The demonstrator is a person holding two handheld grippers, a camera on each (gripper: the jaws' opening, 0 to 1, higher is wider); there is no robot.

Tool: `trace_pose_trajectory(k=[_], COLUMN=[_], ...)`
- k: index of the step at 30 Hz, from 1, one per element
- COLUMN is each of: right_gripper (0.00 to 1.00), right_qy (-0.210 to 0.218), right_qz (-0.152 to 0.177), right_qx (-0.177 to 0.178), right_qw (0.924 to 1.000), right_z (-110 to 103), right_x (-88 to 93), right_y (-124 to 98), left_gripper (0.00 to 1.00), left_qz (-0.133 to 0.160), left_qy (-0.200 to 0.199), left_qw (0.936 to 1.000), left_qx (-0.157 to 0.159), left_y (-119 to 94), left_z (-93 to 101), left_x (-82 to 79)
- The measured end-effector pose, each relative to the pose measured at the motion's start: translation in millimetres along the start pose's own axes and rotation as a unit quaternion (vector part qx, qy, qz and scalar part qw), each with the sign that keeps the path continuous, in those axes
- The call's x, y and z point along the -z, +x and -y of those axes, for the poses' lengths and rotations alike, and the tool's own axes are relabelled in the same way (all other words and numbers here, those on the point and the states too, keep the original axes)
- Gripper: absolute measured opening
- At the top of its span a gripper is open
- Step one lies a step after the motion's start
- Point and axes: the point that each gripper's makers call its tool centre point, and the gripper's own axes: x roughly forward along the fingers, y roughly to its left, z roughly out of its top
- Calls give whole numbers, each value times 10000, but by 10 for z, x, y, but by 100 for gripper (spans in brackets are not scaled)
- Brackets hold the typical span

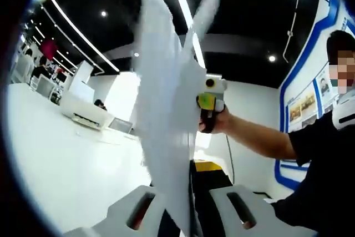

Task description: Organize the stack of printing papers by aligning and flattening the scattered papers on the table

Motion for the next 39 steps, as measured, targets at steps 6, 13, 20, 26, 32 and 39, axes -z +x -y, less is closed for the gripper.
trace_pose_trajectory(k=[6, 13, 20, 26, 32, 39], right_gripper=[0, 0, 0, 0, 0, 3], right_qy=[74, -226, -227, -316, -498, -304], right_qz=[209, 0, -151, -200, -255, -250], right_qx=[206, 308, 465, 633, 917, 1049], right_qw=[9995, 9993, 9985, 9973, 9942, 9937], right_z=[140, 178, 246, 297, 311, 283], right_x=[-107, -48, 30, 8, 7, 17], right_y=[1, -12, -83, -92, -79, -83], left_gripper=[8, 9, 7, 8, 6, 5], left_qz=[99, 255, 345, 348, 367, 301], left_qy=[11, -91, -138, -162, -173, -25], left_qw=[9999, 9994, 9990, 9989, 9988, 9990], left_qx=[-63, -205, -238, -256, -282, -328], left_y=[6, -22, -41, -43, -48, -57], left_z=[-12, -81, -100, -107, -128, -126], left_x=[-26, -76, -109, -111, -122, -116])
